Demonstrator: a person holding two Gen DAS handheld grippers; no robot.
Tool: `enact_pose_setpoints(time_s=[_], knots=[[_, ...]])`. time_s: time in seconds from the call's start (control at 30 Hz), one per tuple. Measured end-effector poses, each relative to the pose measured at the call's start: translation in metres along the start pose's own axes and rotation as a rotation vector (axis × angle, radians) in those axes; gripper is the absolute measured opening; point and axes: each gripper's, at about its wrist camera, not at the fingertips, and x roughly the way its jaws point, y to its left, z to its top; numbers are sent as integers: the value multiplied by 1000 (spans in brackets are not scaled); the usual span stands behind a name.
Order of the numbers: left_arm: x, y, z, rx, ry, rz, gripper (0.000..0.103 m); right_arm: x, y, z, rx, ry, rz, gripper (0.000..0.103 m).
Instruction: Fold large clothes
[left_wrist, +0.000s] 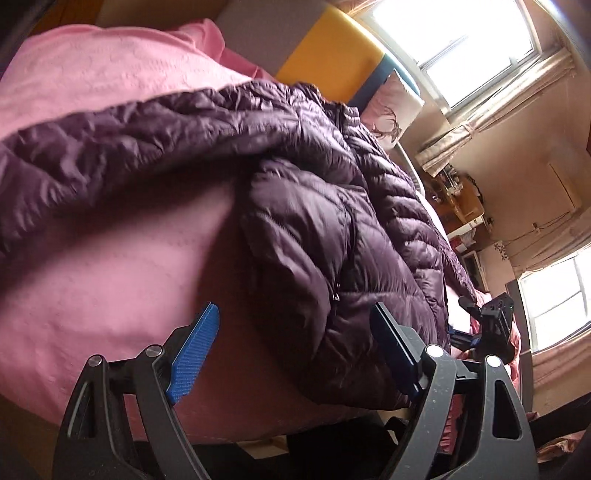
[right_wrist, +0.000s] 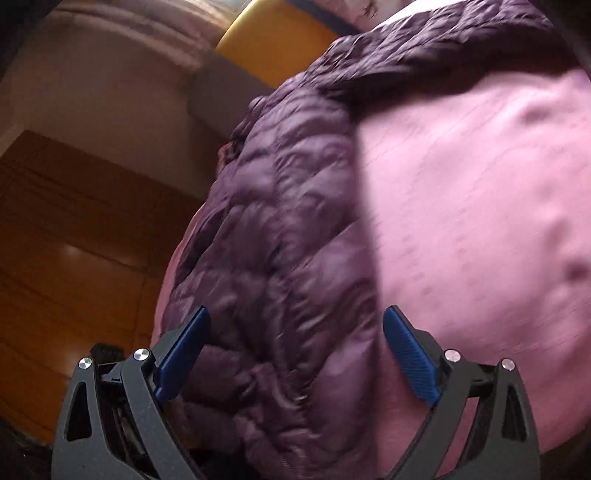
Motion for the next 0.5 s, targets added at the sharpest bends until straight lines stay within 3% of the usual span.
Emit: enact_pose_setpoints(time_s=[0.13, 0.3, 0.4, 0.47, 0.5], knots=[[6, 6, -3, -48, -2, -32, 84, 26, 9, -15, -4, 51, 25, 97], [-6, 12, -11, -58, -49, -64, 90, 29, 20, -19, 19, 77, 68, 97], [-14, 15, -25, -22, -61, -32, 90, 30, 31, -29, -17, 97, 44, 97], [-15, 24, -34, -31, -55, -67, 91, 33, 35, -36, -26, 111, 11, 96], [-14, 26, -35, -37, -57, -80, 91, 35, 38, -41, -31, 110, -24, 89]])
